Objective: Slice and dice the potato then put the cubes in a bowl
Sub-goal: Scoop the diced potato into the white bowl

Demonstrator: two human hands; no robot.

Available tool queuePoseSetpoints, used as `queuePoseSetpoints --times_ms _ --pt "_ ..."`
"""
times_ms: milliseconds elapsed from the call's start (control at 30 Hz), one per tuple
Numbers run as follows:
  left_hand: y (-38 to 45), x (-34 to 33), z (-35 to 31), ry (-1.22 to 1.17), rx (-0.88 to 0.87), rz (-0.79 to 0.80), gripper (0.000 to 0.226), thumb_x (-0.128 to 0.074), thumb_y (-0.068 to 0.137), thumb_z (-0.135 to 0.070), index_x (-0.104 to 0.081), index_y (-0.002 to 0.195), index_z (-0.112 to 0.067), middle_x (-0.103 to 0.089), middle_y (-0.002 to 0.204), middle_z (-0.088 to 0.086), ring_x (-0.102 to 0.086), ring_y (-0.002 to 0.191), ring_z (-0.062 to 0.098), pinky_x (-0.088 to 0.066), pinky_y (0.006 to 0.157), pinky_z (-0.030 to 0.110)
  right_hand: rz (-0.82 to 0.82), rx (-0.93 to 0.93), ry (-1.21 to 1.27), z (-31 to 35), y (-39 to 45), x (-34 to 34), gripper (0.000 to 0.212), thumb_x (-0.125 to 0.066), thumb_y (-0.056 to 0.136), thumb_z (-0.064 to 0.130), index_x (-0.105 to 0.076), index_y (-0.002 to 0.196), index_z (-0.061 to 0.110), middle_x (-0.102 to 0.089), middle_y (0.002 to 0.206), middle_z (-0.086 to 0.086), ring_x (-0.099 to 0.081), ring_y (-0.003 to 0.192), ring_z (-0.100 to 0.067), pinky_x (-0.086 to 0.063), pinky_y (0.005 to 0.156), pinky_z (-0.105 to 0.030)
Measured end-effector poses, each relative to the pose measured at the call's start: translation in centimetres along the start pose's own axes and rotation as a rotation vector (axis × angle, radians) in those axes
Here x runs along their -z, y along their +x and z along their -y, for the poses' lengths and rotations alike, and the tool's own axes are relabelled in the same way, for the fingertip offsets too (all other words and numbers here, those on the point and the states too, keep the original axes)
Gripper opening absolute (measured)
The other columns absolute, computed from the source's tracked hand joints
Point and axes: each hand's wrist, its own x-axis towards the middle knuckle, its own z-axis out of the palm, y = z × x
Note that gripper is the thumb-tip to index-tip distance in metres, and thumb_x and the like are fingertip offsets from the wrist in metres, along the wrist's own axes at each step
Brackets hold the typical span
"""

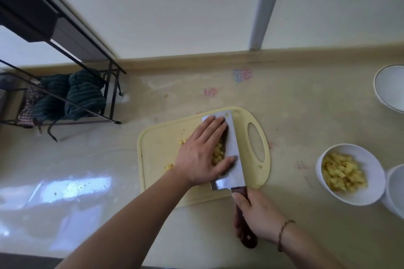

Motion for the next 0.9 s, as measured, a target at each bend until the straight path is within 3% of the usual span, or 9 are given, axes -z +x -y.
queuePoseSetpoints --times_ms 133,233,333,667,900 --pt "-0.1 0.1 -0.3 0.055 -0.050 0.059 0.078 -0.053 0.095 -0.059 -0.041 0.155 -0.008 -0.035 0.163 0.005 -0.025 0.155 0.026 -0.035 0.118 0.053 0.047 0.061 0.141 -0.4 0.0 -1.9 0.031 -0.035 0.103 0.022 -0.044 0.079 0.006 -0.063 0.055 -0.012 -0.061 0.047 -0.029 -0.046 0.046 -0.028" --pt "0.2 0.2 -0.8 0.055 -0.050 0.090 0.069 -0.049 0.098 -0.051 -0.045 0.152 -0.009 -0.039 0.161 0.005 -0.028 0.153 0.028 -0.037 0.116 0.055 -0.024 0.114 0.244 -0.9 -0.5 -2.7 0.034 -0.035 0.102 0.025 -0.044 0.080 0.001 -0.058 0.050 -0.011 -0.056 0.040 -0.026 -0.042 0.042 -0.026" --pt "0.7 0.7 -1.1 0.027 -0.013 0.125 0.065 -0.045 0.099 -0.047 -0.047 0.151 -0.008 -0.041 0.160 0.006 -0.031 0.151 0.031 -0.036 0.117 0.056 -0.074 0.150 0.298 -0.7 -1.1 -2.3 0.035 -0.036 0.102 0.026 -0.047 0.080 0.000 -0.056 0.050 -0.013 -0.053 0.038 -0.026 -0.039 0.040 -0.027" --pt "1.9 1.9 -3.6 0.011 0.093 0.276 0.074 -0.031 0.096 -0.057 -0.042 0.155 -0.013 -0.035 0.163 0.002 -0.023 0.155 0.025 -0.023 0.126 0.045 -0.017 0.183 0.426 -0.6 -2.9 -0.6 0.034 -0.035 0.102 0.026 -0.045 0.082 0.001 -0.054 0.051 -0.017 -0.052 0.037 -0.026 -0.039 0.042 -0.025" --pt "3.4 3.5 -8.0 0.006 0.025 0.277 0.072 -0.035 0.095 -0.055 -0.048 0.151 -0.011 -0.041 0.160 0.004 -0.030 0.152 0.027 -0.025 0.126 0.041 -0.026 0.232 0.537 -1.2 -6.5 1.2 0.040 -0.042 0.100 0.034 -0.048 0.079 0.000 -0.052 0.051 -0.022 -0.050 0.035 -0.025 -0.040 0.038 -0.025"
